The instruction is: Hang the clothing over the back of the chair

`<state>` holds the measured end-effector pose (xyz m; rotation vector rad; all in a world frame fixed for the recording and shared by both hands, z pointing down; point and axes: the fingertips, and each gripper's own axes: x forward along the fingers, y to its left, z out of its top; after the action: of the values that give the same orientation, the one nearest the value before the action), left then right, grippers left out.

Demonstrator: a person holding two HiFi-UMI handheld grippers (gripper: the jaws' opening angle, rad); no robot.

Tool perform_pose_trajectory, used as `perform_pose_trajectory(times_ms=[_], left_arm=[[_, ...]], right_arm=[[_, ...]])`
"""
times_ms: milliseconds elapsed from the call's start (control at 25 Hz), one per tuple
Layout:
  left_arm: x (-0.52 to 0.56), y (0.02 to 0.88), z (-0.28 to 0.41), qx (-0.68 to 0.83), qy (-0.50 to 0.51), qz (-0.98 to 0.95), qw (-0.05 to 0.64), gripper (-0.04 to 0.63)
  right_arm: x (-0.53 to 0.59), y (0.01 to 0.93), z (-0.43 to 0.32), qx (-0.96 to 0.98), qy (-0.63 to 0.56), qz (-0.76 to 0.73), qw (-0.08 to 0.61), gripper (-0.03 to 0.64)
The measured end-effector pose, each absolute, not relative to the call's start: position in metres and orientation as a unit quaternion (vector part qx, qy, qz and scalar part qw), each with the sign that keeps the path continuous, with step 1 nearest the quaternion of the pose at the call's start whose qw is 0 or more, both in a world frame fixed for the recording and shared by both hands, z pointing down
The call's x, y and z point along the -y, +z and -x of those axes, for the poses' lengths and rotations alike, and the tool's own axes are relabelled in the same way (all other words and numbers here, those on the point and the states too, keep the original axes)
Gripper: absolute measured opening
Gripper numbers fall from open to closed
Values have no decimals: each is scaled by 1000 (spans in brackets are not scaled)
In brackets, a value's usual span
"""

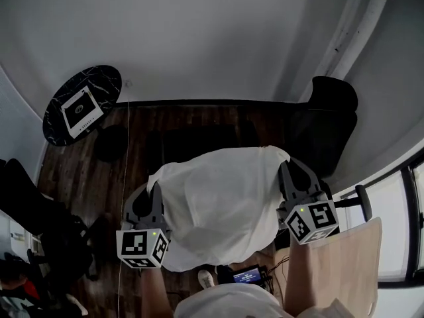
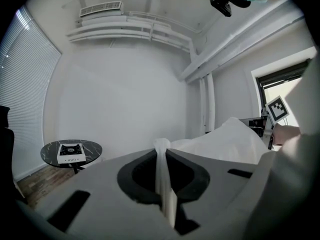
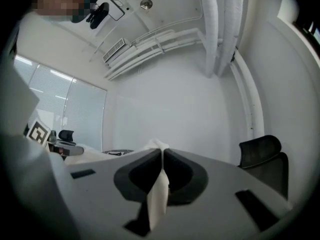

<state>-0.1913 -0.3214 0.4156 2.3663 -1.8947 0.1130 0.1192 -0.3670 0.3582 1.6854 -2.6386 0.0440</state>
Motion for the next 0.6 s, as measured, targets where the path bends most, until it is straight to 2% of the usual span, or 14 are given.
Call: perform_pose_trajectory(times_ms=[160, 600], left_arm=[[335, 426, 193, 629, 53, -774, 54, 25], [355, 471, 189, 629, 105, -766, 80, 25]], right_arm=[[391, 357, -113, 848, 5, -530, 12, 21], [418, 435, -106, 866, 67, -492, 54, 23]])
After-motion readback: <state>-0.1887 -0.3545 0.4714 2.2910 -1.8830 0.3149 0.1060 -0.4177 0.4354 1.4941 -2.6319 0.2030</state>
